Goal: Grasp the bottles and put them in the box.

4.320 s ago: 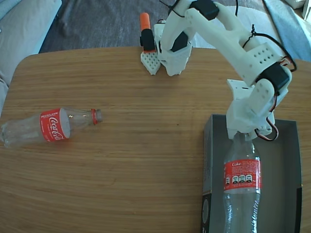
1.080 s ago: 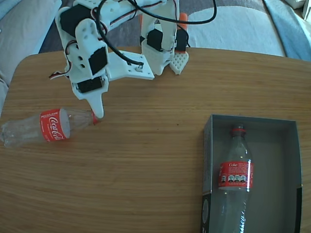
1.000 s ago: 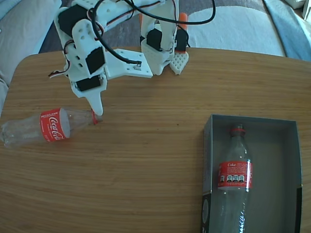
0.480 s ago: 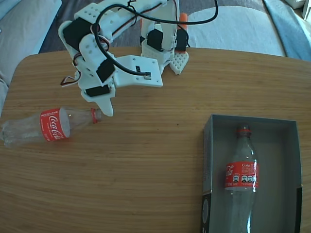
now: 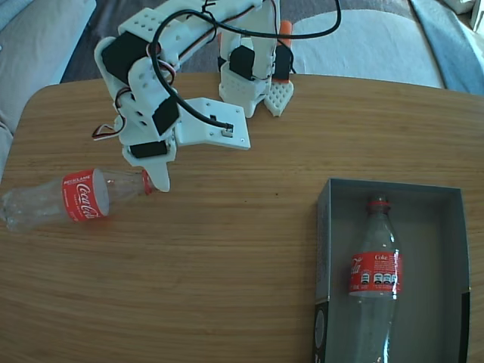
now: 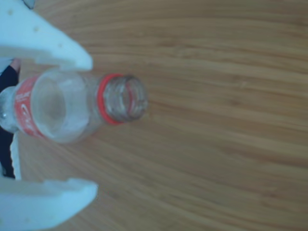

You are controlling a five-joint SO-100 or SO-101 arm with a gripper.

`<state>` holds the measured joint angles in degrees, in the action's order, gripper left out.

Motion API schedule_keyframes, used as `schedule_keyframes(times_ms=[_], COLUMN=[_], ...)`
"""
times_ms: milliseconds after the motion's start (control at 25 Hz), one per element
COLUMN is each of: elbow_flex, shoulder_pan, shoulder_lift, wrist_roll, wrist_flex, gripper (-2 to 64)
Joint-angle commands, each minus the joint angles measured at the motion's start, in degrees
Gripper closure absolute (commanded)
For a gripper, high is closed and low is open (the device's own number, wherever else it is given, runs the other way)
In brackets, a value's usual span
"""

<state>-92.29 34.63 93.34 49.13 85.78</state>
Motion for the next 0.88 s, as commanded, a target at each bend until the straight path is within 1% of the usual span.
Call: schedule_keyframes(times_ms=[0, 120, 240, 320, 400, 600, 840], elbow_flex=[0.97, 1.49, 1.49, 1.58, 1.67, 0.97, 4.83], shoulder_pan=[1.85, 2.64, 3.78, 4.31, 5.36, 6.33, 7.29], shoulder_lift=[-1.49, -3.16, -3.78, -4.13, -4.22, -4.92, -10.46], wrist_roll=[0.09, 0.26, 3.16, 4.39, 5.89, 8.7, 9.49], wrist_flex=[-0.09, -0.09, -0.09, -0.09, -0.18, -3.16, -3.34], gripper=[34.6, 34.1, 26.9, 24.7, 24.2, 23.9, 23.8])
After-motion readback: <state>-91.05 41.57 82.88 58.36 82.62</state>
